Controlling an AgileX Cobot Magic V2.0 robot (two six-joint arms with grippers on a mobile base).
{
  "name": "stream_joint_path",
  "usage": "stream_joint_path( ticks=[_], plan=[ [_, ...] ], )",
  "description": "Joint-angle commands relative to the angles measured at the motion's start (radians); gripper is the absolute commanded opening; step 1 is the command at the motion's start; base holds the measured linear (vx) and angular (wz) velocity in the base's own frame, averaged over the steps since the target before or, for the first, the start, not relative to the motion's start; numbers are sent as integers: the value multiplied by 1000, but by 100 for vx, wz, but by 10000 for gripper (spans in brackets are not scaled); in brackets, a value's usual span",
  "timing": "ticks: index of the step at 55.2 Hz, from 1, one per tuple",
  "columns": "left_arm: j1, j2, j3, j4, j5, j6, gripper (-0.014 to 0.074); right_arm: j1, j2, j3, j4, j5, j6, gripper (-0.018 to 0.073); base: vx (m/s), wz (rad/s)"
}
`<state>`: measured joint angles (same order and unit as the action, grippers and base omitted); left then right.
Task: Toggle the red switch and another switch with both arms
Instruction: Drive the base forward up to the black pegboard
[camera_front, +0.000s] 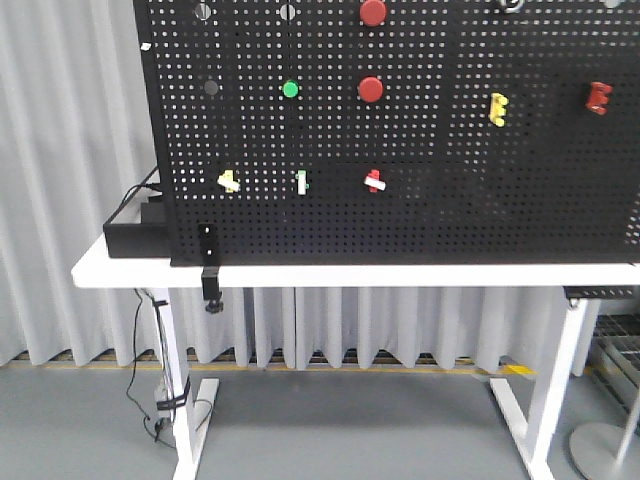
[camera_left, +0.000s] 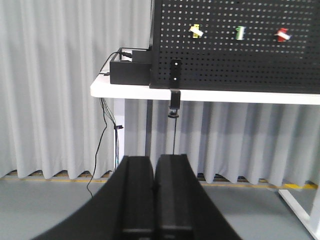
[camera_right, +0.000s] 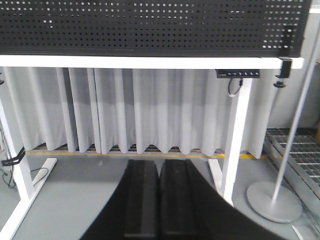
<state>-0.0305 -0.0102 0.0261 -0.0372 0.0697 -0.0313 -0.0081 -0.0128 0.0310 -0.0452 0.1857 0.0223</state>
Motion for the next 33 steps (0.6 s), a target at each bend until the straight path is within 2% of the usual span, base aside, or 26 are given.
stream_joint_path(
  ticks=[1,33],
  plan=[
    [-5,-7,18,-3,-82,-3,3,-4,-10,6,-8,-83,-8,-6,35,3],
    [-5,-7,18,-3,-82,-3,3,-4,-10,6,-8,-83,-8,-6,36,-1]
  ],
)
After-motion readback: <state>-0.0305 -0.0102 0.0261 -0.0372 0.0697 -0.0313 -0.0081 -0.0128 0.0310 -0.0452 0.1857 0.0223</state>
